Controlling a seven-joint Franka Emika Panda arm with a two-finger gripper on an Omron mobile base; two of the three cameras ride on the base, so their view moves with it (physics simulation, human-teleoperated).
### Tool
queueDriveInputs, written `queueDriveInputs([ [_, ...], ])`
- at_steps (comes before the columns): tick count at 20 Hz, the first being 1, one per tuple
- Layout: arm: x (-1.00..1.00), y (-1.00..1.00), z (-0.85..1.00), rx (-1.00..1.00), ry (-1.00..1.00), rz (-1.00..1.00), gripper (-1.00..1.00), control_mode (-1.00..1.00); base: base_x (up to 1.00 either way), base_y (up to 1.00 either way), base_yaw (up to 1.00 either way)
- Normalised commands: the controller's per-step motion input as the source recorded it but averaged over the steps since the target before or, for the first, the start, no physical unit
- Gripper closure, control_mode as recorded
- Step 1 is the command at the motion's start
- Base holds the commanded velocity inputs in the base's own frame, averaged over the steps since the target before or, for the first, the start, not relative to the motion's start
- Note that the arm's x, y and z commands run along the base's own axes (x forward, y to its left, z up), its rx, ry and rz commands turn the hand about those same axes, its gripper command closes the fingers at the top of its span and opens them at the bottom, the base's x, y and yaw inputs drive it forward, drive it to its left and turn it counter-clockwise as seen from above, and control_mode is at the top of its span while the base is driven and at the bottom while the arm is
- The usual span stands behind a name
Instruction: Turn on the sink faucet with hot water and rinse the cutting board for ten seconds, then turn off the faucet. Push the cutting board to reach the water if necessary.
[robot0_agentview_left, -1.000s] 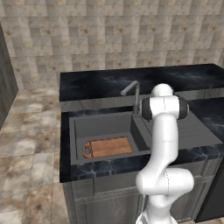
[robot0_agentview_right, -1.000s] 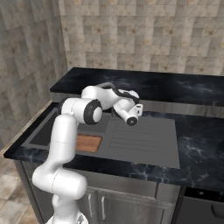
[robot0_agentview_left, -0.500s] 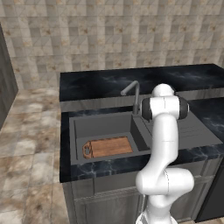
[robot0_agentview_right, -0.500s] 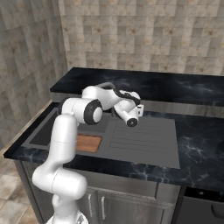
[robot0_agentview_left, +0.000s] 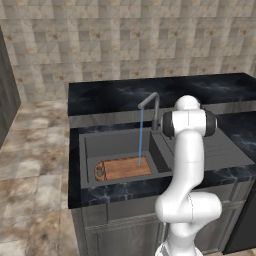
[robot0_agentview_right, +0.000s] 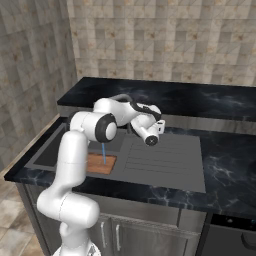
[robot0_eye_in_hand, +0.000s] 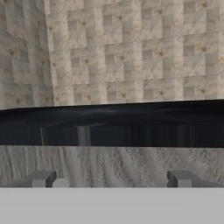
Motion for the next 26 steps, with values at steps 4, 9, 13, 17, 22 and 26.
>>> queueDriveInputs([
  [4, -0.13, -0.23, 0.00, 0.00, 0.00, 0.00, -1.00, -1.00, 0.00, 0.00, 0.00],
  [9, -0.03, -0.26, 0.01, 0.00, 0.00, 0.00, -1.00, -1.00, 0.00, 0.00, 0.00],
  [13, 0.00, -0.14, 0.18, 0.00, 0.03, 0.00, -1.00, -1.00, 0.00, 0.00, 0.00],
  [17, 0.00, -0.09, 0.41, 0.00, 0.06, 0.00, -1.00, -1.00, 0.00, 0.00, 0.00],
  [22, 0.00, -0.11, 0.54, 0.00, 0.07, 0.00, -1.00, -1.00, 0.00, 0.00, 0.00],
  [26, 0.00, -0.09, 0.56, 0.00, 0.09, 0.00, -1.00, -1.00, 0.00, 0.00, 0.00],
])
